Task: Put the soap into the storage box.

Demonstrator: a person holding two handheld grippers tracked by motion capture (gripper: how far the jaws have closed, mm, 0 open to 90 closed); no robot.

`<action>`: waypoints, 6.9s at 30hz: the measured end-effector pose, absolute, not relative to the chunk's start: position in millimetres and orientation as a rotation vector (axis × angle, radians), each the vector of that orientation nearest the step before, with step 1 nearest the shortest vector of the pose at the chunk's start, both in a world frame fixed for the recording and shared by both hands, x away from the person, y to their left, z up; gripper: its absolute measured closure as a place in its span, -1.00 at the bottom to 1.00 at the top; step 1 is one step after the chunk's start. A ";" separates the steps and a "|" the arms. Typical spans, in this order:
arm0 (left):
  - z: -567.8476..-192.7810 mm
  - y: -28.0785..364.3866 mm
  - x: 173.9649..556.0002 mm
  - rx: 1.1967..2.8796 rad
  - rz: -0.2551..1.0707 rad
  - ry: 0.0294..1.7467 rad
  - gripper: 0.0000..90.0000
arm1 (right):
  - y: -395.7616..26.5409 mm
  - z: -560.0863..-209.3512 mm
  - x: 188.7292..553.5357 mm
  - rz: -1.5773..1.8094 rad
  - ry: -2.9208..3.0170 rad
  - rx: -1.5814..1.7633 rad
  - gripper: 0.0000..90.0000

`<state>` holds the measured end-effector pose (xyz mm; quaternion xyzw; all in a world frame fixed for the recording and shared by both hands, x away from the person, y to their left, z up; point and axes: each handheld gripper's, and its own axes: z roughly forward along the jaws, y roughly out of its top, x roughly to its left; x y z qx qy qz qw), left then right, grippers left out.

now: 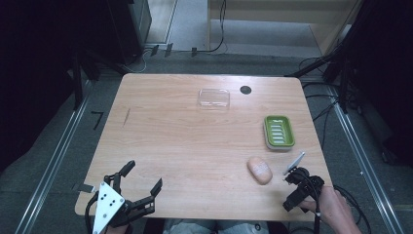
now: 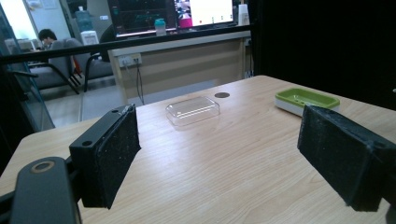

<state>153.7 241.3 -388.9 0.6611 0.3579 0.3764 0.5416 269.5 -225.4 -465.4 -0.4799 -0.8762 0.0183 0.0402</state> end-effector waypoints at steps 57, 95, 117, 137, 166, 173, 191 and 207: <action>-389.0 235.2 158.6 1.595 0.895 0.823 -0.70 | -152.5 -431.2 299.4 -0.014 -2.790 -1.330 -0.96; -389.0 236.2 158.1 1.588 0.896 0.831 -0.70 | -137.5 -439.4 342.0 -0.024 -2.760 -1.343 -0.97; -389.1 236.6 158.5 1.586 0.895 0.838 -0.71 | -132.5 -462.9 363.2 0.020 -2.707 -1.374 -0.97; -388.9 238.0 158.2 1.580 0.894 0.841 -0.72 | -130.1 -469.3 364.4 0.030 -2.713 -1.422 -0.60; -388.6 238.3 157.1 1.576 0.899 0.841 -0.73 | -131.5 -466.9 357.4 0.024 -2.770 -1.455 -0.26; -388.7 238.4 157.2 1.575 0.898 0.842 -0.73 | -133.0 -466.9 357.6 0.012 -2.777 -1.425 -0.28; -388.5 238.7 156.9 1.577 0.898 0.843 -0.74 | -134.5 -466.7 356.8 0.015 -2.744 -1.476 -0.26; -388.6 238.6 157.3 1.578 0.897 0.846 -0.74 | -138.1 -459.7 359.6 0.018 -2.752 -1.439 -0.25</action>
